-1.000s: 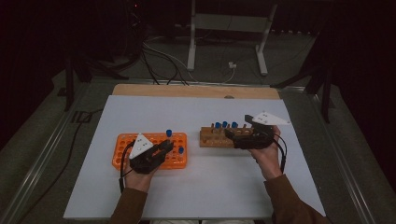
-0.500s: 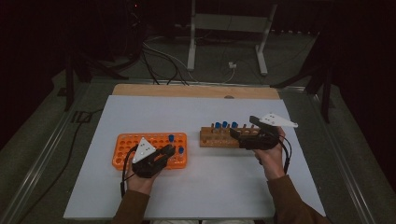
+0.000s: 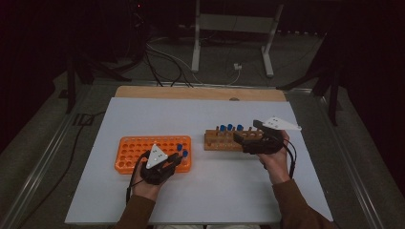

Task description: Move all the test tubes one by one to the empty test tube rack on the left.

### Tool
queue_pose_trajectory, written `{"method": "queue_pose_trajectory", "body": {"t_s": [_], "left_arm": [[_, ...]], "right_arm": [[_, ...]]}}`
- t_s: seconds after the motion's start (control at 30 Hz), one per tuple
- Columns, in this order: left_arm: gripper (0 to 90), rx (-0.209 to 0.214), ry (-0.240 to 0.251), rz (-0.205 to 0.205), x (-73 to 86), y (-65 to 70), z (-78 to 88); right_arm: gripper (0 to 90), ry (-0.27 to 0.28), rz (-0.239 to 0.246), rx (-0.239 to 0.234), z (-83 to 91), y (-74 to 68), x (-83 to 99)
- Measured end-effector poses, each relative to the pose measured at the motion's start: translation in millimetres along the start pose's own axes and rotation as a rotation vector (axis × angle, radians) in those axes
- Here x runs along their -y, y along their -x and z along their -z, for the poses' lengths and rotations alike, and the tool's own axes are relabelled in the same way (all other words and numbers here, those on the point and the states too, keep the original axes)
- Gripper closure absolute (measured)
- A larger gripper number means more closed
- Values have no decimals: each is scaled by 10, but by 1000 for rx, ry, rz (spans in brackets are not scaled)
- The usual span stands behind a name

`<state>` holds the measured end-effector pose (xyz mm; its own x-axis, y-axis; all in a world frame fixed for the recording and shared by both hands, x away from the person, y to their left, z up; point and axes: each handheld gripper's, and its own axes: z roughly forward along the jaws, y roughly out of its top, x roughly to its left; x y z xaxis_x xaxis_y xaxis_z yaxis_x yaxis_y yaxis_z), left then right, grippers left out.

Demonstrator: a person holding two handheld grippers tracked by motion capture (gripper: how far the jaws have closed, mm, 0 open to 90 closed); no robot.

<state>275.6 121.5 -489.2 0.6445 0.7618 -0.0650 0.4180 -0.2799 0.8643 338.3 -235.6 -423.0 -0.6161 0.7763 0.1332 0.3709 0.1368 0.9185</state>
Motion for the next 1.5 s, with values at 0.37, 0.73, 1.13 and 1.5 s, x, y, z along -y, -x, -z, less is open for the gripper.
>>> {"method": "queue_pose_trajectory", "body": {"t_s": [0.37, 0.73, 1.13, 1.5], "left_arm": [[780, -30, -57, -35, 51, 38, -36], [773, -31, -63, -28, 47, 50, -27], [507, 0, 44, 40, -7, -50, 179], [310, -76, 165, 125, 5, -334, 457]], "right_arm": [[0, -4, 6, -5, -19, -14, 10], [0, -6, 9, -8, -25, -13, 14], [0, -10, 2, 2, -20, 34, 30], [26, -24, 37, 39, -66, 98, 111]]}}
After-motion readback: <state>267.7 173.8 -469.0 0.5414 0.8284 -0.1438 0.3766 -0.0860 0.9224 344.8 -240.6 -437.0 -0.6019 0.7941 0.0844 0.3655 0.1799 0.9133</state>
